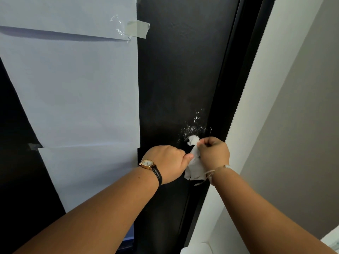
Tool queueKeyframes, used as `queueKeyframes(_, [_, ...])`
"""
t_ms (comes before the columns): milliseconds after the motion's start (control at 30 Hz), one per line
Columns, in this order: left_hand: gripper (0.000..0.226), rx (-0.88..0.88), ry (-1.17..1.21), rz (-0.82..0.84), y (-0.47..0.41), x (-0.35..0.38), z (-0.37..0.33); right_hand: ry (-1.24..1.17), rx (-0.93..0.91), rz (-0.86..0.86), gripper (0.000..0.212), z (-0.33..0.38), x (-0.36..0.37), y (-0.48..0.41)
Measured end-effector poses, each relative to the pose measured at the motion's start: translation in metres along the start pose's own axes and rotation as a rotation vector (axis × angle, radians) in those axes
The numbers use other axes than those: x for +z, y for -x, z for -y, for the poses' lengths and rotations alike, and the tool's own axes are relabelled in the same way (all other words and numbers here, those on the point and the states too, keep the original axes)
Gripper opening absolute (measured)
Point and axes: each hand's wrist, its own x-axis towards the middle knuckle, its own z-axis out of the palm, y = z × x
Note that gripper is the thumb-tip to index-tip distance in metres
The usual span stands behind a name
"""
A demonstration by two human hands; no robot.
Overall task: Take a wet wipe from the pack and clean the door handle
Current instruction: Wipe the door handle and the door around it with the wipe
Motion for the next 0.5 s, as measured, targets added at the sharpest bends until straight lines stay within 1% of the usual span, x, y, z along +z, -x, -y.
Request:
queueKeyframes(100, [0.045, 0.009, 0.018, -0.01, 0.0, 0.0, 0.0, -0.03, -0.035, 0.019, 0.012, -0.005, -0.001, 0.016])
queueKeyframes(200, [0.04, 0.019, 0.03, -0.016, 0.0, 0.0, 0.0, -0.033, -0.034, 0.041, 0.019, -0.009, -0.003, 0.022])
queueKeyframes(300, [0.04, 0.009, 0.037, -0.021, 0.0, 0.001, 0.001, -0.028, -0.007, 0.053, 0.013, -0.006, -0.003, 0.011])
queueKeyframes(400, [0.044, 0.006, 0.05, -0.019, 0.001, 0.001, 0.002, 0.111, -0.047, 0.022, 0.018, 0.003, -0.002, -0.005])
queueKeyframes(467, [0.045, 0.01, 0.056, -0.018, 0.001, 0.001, 0.002, 0.293, -0.148, 0.03, 0.017, 0.008, -0.003, -0.008])
queueKeyframes(500, [0.045, 0.008, 0.061, -0.015, 0.001, 0.001, 0.002, 0.372, -0.229, 0.027, 0.017, 0.008, -0.004, -0.007])
